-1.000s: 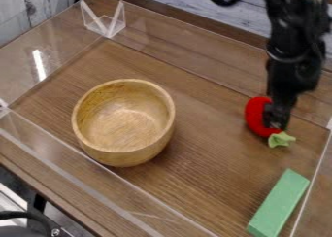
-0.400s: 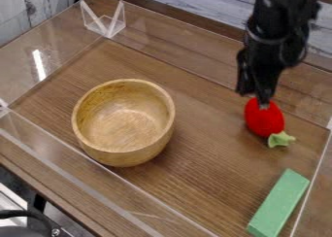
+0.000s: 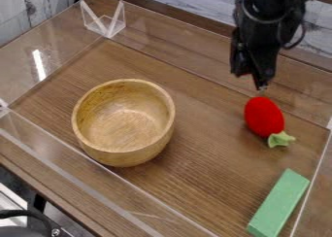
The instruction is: Move the red fruit to the left side of the table
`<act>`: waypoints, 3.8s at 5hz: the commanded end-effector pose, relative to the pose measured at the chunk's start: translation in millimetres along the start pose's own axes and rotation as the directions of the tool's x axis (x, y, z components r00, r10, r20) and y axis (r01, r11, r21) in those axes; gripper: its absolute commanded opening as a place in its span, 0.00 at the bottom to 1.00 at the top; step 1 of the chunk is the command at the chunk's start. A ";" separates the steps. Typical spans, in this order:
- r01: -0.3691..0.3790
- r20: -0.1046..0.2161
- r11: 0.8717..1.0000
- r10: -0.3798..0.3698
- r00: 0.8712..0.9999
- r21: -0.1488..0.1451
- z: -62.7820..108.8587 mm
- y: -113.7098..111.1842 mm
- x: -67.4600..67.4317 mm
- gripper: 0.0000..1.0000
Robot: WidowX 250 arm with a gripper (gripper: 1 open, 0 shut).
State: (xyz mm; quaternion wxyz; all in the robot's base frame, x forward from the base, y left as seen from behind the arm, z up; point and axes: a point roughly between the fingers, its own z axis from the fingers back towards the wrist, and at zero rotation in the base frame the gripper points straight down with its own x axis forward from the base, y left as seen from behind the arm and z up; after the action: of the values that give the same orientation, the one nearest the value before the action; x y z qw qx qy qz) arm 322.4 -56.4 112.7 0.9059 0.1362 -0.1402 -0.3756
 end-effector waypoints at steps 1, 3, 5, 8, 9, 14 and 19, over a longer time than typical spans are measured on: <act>0.023 0.041 1.000 -0.023 0.999 0.003 0.6 -6.0 3.4 1.00; -0.056 0.008 0.998 0.056 0.998 -0.004 -22.3 -16.9 7.5 1.00; -0.170 -0.041 0.985 0.170 0.985 0.009 -37.2 -28.6 18.7 1.00; -0.147 -0.004 0.989 0.147 0.989 0.014 -42.7 -25.1 20.8 0.00; -0.198 0.011 0.979 0.198 0.980 0.056 -16.2 1.2 13.8 0.00; -0.205 0.027 0.978 0.204 0.978 0.028 -12.9 14.0 -19.7 0.00; -0.345 -0.007 0.937 0.346 0.938 0.047 18.6 8.2 -31.9 0.00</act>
State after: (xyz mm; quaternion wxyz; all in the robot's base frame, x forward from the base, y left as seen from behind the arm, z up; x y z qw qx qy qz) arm 291.5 -27.3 107.4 0.9600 0.1325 -0.1277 -0.2110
